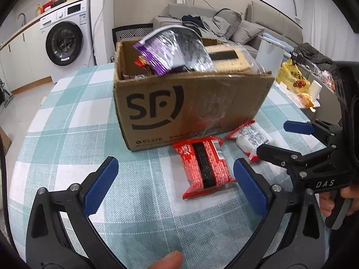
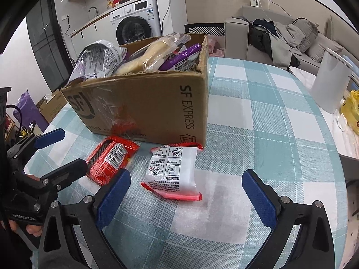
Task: Organize snacks
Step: 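Move the left tool to the red wafer pack while the right tool approaches the white-and-red pack, then grasp the red wafer pack with the left tool while the right tool grasps the white-and-red pack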
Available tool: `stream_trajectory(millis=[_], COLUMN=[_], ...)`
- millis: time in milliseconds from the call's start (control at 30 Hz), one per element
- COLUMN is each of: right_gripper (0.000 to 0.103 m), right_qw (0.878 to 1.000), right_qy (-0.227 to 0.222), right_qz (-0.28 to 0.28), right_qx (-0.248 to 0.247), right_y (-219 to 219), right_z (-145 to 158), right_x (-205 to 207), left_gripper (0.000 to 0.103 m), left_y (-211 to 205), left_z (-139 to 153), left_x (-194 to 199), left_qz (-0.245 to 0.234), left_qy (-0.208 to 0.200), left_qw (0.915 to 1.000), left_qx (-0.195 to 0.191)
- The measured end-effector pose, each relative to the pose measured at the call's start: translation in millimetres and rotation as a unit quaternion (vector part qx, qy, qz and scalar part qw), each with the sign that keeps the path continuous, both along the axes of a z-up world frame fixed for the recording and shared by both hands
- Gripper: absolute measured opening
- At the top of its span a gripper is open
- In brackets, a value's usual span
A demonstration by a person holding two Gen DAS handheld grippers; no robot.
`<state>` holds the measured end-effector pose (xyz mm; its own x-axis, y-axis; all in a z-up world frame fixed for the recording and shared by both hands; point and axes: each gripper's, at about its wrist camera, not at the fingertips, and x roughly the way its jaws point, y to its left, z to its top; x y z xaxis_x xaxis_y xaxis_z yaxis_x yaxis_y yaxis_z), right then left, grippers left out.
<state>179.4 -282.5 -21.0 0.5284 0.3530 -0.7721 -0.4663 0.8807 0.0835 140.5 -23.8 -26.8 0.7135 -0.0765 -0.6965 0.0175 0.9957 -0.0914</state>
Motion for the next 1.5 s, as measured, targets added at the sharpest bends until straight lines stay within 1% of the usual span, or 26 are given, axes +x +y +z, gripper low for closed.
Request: stream_trajectory(millis=[133,233,300,433,500,600,633,933,1300,1333,1400,1467,1500], right_gripper=[0.101,0.096,0.087,0.076,0.063,0.054,0.047,0.046,0.047,0.047,0.047,0.047,0.047], right_qw=[1.000,1.000,1.000,1.000,1.000,1.000,1.000,0.999,0.999,0.999,0.999,0.999,0.999], right_qy=[0.004,0.008,0.013,0.018,0.017,0.016,0.014,0.006,0.005,0.004,0.004,0.004,0.004], right_qz=[0.002,0.002,0.002,0.006,0.012,0.020,0.026,0.031,0.038,0.038,0.039,0.038,0.038], right_qx=[0.001,0.002,0.000,0.001,0.000,0.004,0.010,0.036,0.030,0.029,0.029,0.030,0.030], right_y=[1,2,3,5,7,9,10,1,5,5,5,6,6], right_z=[-3,-7,-10,-16,-16,-17,-17,-4,-4,-4,-4,-3,-3], right_x=[1,2,4,7,5,4,2,-2,-5,-6,-6,-7,-7], left_gripper=[0.102,0.102,0.102,0.102,0.102,0.102,0.102,0.102,0.102,0.099,0.091,0.073,0.069], left_y=[-6,-8,-8,-4,-2,-1,0,-4,-10,-10,-13,-17,-19], left_z=[-5,-11,-13,-17,-18,-19,-20,-23,-33,-33,-33,-33,-34], left_x=[2,5,6,10,12,13,13,17,31,31,32,33,33], left_qz=[-0.005,-0.004,0.001,0.009,0.011,0.010,0.009,0.001,0.004,0.003,-0.011,-0.028,-0.038], left_qy=[0.007,0.015,0.017,0.028,0.029,0.030,0.030,0.035,0.047,0.046,0.045,0.046,0.048], left_qw=[1.0000,0.9998,0.9998,0.9996,0.9995,0.9995,0.9995,0.9994,0.9989,0.9989,0.9989,0.9986,0.9981], left_qx=[0.003,0.011,0.014,0.003,0.000,0.002,0.002,0.002,0.005,0.006,0.004,-0.001,-0.001])
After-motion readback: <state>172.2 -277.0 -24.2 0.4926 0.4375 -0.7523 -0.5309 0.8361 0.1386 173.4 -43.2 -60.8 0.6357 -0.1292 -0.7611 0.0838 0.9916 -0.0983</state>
